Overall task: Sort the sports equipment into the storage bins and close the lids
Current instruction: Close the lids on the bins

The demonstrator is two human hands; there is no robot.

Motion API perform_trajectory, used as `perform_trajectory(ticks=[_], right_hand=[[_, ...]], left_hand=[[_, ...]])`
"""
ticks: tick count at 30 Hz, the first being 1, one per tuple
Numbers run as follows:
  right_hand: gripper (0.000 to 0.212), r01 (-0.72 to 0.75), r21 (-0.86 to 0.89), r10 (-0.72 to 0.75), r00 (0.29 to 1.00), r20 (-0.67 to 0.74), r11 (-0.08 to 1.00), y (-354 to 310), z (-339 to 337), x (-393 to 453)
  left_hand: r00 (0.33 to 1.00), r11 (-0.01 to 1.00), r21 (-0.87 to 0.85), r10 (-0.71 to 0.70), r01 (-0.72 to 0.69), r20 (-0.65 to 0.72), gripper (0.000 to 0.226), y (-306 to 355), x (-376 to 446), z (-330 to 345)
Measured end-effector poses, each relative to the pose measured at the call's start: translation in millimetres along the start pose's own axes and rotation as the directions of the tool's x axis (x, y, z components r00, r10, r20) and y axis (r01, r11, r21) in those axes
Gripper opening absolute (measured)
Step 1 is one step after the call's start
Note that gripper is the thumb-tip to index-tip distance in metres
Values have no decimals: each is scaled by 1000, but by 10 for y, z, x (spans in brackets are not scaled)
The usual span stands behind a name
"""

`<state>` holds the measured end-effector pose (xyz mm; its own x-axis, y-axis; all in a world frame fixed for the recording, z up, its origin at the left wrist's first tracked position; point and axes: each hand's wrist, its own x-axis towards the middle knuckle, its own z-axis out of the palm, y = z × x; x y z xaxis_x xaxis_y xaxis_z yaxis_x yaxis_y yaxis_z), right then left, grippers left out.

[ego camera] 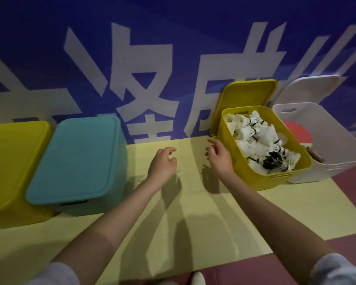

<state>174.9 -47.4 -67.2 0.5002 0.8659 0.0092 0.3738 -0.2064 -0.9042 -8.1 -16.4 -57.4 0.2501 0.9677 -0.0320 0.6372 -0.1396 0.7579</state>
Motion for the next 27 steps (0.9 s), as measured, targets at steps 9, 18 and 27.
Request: perform_trajectory(ticks=[9,18,27], right_hand=[[34,53,-71,-60,993,-101,996,94,-1220,667],[35,101,-161,-135,966,-221,982,78,-2060,1341],[47,417,-368,-395,908,138,831,176,-2389,2708]], left_hand=[[990,994,-82,76,-67,116,40,957,438,711],[990,982,-142,134,-127,42,46,1708,1265,900],[977,994,-103,1,-23,-215,44,2083,1966,1119]])
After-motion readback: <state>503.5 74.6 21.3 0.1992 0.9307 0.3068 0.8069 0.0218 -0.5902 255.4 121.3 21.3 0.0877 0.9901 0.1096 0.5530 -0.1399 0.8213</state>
